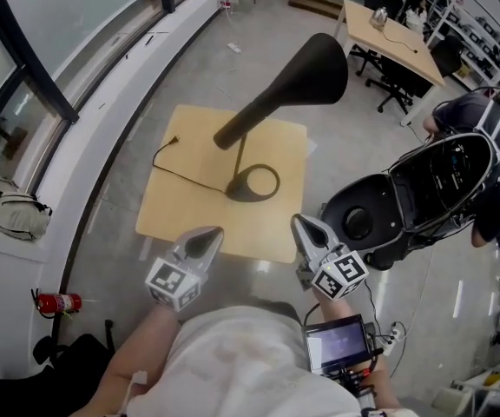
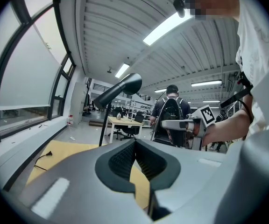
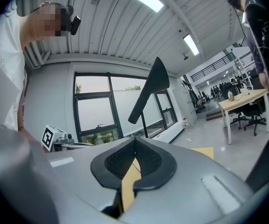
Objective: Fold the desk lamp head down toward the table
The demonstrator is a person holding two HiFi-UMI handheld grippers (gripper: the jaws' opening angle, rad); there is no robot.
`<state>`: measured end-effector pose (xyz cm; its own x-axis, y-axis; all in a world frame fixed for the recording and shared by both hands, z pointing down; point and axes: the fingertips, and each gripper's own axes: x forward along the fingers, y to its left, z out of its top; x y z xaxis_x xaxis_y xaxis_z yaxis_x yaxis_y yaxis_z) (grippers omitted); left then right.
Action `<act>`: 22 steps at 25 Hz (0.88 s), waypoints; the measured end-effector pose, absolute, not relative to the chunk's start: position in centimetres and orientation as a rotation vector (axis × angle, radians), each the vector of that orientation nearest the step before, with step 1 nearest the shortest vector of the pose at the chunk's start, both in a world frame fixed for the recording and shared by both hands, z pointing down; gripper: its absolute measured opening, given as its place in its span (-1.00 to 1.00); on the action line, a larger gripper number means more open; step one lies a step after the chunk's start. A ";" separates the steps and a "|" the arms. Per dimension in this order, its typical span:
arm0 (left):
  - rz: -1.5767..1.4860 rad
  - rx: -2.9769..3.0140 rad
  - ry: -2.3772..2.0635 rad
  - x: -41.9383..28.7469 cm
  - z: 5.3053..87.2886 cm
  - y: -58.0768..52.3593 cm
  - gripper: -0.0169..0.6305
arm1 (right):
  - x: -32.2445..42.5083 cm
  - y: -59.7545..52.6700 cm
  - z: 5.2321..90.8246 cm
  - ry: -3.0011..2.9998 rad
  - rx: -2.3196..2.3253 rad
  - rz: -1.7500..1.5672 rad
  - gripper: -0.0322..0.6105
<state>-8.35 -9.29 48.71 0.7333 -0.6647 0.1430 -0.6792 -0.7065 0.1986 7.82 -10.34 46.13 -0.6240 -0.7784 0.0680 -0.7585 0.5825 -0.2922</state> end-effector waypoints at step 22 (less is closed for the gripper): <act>0.121 2.720 -1.183 -2.2 46.6 -18.1 -0.94 | 15.6 -19.8 41.2 2.811 -1.138 -0.246 -0.86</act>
<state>-2.17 -18.08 46.57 0.6813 -0.7180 0.1428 -0.7320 -0.6696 0.1254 15.62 -19.84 41.24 -0.7159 -0.6975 -0.0312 -0.6815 0.7078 -0.1860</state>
